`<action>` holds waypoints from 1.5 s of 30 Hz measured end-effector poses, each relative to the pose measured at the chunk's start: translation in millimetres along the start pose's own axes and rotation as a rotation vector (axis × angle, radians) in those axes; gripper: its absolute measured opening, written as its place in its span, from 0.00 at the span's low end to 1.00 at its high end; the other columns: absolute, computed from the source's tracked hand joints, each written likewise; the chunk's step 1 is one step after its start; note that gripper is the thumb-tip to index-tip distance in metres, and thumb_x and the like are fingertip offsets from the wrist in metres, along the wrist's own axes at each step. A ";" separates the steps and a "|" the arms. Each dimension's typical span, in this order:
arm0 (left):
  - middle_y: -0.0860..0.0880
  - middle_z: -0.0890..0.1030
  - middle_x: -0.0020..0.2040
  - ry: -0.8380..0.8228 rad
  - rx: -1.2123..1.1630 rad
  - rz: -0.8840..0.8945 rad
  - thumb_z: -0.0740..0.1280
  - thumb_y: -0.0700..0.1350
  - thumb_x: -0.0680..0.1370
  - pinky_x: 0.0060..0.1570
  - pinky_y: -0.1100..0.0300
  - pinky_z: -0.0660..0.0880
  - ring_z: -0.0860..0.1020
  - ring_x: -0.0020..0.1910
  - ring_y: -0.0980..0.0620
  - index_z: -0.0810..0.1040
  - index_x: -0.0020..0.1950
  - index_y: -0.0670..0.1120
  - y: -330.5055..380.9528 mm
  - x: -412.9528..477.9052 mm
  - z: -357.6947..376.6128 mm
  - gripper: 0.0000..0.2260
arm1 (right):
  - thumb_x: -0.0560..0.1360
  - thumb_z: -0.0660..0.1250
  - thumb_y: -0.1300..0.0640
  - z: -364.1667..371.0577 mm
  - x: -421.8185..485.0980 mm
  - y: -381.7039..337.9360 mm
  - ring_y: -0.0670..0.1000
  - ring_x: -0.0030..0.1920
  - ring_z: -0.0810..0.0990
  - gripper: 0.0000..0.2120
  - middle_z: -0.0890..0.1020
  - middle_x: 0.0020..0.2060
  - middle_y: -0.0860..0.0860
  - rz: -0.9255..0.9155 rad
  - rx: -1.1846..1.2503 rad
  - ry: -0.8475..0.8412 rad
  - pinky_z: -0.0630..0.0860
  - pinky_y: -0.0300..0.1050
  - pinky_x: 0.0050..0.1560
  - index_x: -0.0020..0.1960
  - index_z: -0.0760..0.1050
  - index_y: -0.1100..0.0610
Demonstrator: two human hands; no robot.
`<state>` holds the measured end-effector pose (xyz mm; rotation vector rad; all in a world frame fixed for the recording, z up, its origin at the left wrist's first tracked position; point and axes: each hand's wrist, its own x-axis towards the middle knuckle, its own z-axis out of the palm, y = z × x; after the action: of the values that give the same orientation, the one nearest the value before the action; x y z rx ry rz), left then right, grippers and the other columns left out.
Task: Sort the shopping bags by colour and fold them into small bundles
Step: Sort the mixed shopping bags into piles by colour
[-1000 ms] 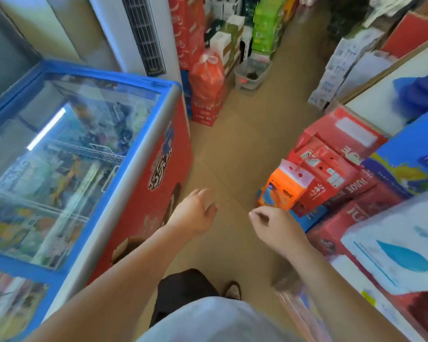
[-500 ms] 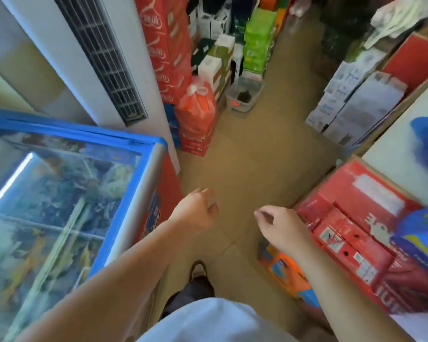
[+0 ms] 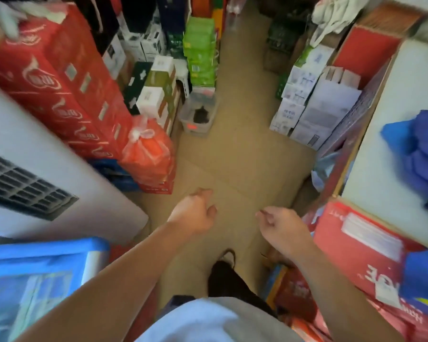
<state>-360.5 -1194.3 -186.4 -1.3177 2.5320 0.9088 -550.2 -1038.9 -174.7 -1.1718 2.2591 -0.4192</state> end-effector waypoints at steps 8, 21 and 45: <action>0.46 0.72 0.75 0.009 -0.030 0.048 0.63 0.53 0.83 0.68 0.51 0.72 0.74 0.71 0.44 0.67 0.79 0.48 46.5 154.8 -66.0 0.25 | 0.80 0.59 0.38 -75.3 149.8 -3.8 0.53 0.61 0.82 0.20 0.85 0.58 0.48 0.006 -0.020 -0.050 0.79 0.50 0.57 0.64 0.78 0.48; 0.43 0.80 0.66 0.000 -0.031 0.211 0.67 0.49 0.81 0.63 0.52 0.75 0.78 0.65 0.43 0.76 0.71 0.43 130.2 459.2 -160.4 0.20 | 0.81 0.65 0.43 -195.8 380.7 49.6 0.50 0.56 0.84 0.21 0.84 0.59 0.50 0.215 0.162 0.118 0.80 0.52 0.58 0.68 0.79 0.54; 0.48 0.78 0.70 -0.439 0.147 0.801 0.64 0.50 0.83 0.68 0.50 0.73 0.76 0.67 0.50 0.73 0.75 0.47 565.0 769.4 -82.1 0.20 | 0.82 0.60 0.42 -398.8 515.4 299.1 0.46 0.55 0.81 0.17 0.83 0.58 0.42 0.751 0.422 0.507 0.80 0.49 0.57 0.65 0.78 0.45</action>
<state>-1256.7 -1532.4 -167.0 0.0060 2.6600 0.9491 -1224.3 -1283.4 -178.2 0.0397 2.6275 -0.8846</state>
